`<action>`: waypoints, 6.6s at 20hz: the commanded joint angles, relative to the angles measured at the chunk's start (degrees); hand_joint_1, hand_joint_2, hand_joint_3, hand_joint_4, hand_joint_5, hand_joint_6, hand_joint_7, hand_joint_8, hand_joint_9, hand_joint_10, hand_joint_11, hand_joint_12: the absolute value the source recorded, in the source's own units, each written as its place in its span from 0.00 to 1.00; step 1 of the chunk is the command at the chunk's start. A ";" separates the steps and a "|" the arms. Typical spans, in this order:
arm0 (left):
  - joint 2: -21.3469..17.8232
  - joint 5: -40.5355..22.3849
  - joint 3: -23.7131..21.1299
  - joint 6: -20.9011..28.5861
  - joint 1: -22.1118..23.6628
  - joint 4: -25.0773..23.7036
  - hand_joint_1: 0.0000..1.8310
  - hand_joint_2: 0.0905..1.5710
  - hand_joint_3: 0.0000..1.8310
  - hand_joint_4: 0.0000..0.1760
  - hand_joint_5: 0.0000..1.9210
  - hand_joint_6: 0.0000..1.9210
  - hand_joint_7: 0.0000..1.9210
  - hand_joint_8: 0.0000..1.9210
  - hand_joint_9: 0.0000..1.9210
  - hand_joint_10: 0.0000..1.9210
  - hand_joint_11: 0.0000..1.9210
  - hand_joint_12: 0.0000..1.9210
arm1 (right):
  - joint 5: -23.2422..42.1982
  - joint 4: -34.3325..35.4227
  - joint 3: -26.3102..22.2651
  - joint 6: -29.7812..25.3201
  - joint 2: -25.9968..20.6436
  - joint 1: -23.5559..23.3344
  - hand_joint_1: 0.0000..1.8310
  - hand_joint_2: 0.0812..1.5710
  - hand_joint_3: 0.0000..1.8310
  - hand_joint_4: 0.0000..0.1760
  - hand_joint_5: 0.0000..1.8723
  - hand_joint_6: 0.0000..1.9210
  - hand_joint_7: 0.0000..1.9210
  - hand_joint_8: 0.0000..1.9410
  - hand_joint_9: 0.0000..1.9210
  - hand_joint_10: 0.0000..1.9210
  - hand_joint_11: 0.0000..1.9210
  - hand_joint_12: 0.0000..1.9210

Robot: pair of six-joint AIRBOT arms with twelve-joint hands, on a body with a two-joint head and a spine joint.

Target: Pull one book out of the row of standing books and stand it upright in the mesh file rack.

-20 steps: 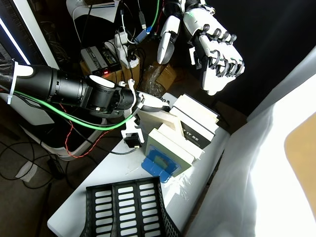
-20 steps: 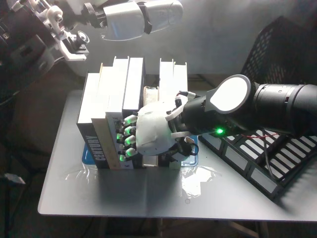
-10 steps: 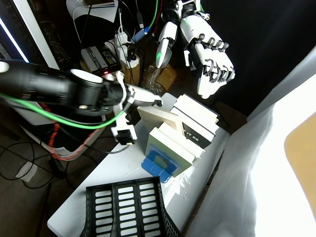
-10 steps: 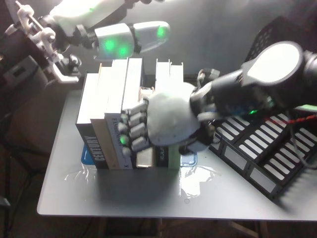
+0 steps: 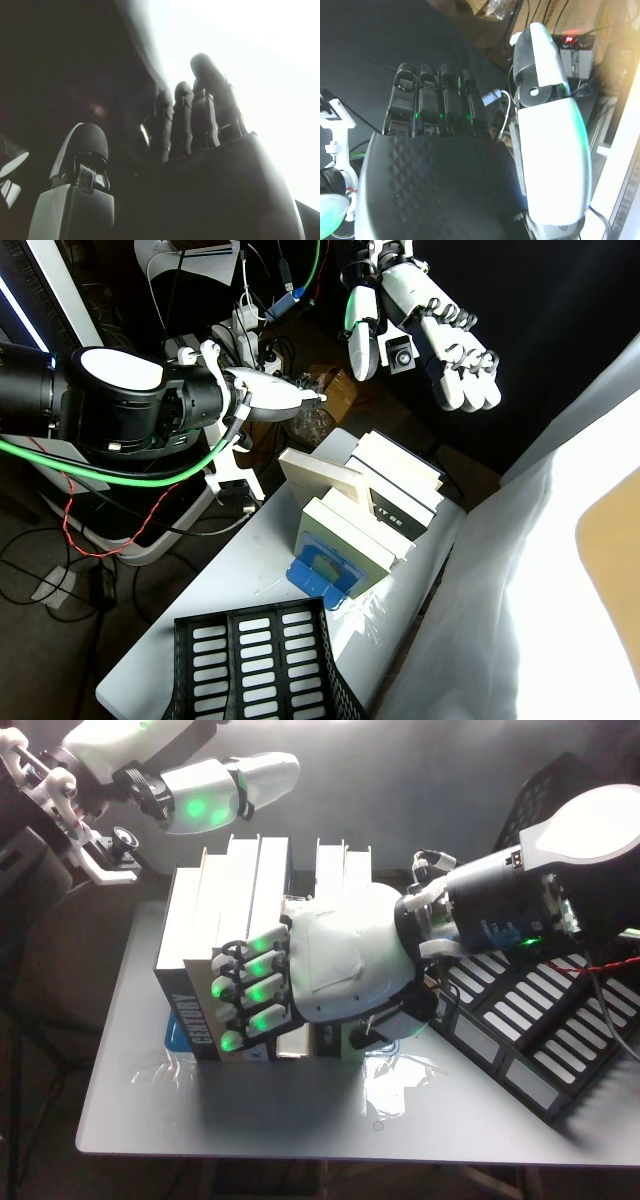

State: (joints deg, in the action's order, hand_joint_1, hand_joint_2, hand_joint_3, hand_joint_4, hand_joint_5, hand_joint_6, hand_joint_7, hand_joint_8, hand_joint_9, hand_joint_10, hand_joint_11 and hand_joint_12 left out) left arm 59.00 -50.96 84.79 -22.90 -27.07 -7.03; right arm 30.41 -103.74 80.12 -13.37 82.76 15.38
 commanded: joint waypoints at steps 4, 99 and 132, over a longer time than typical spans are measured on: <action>-0.78 -6.55 -0.34 -0.01 0.81 1.43 0.20 0.84 0.00 0.13 0.10 0.04 0.05 0.00 0.00 0.00 0.00 1.00 | -0.13 2.22 -0.15 0.27 -0.18 -0.75 0.61 0.69 0.00 0.06 0.09 0.00 0.04 0.00 0.01 0.00 0.00 0.00; -2.06 -10.44 0.51 -0.28 -1.74 8.51 0.18 0.83 0.00 0.13 0.10 0.00 0.06 0.01 0.01 0.06 0.00 0.00 | 2.27 15.38 9.93 -6.20 -1.07 2.94 0.43 0.58 0.00 0.35 0.00 0.00 0.00 0.00 0.00 0.00 0.00 0.00; 5.09 -5.04 5.69 6.76 12.39 -11.58 0.05 0.85 0.01 0.00 0.04 0.00 0.00 0.00 0.00 0.00 0.00 0.00 | -12.19 -9.61 24.45 -7.08 17.31 6.97 0.64 0.70 0.01 0.00 0.52 0.53 0.54 0.91 0.55 0.99 0.52 1.00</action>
State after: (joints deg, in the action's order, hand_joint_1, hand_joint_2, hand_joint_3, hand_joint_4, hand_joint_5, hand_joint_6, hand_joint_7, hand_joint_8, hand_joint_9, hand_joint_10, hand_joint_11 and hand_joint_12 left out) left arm 64.47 -49.69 90.28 -16.40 -15.94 -20.84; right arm 21.34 -111.26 103.57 -19.79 100.92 20.71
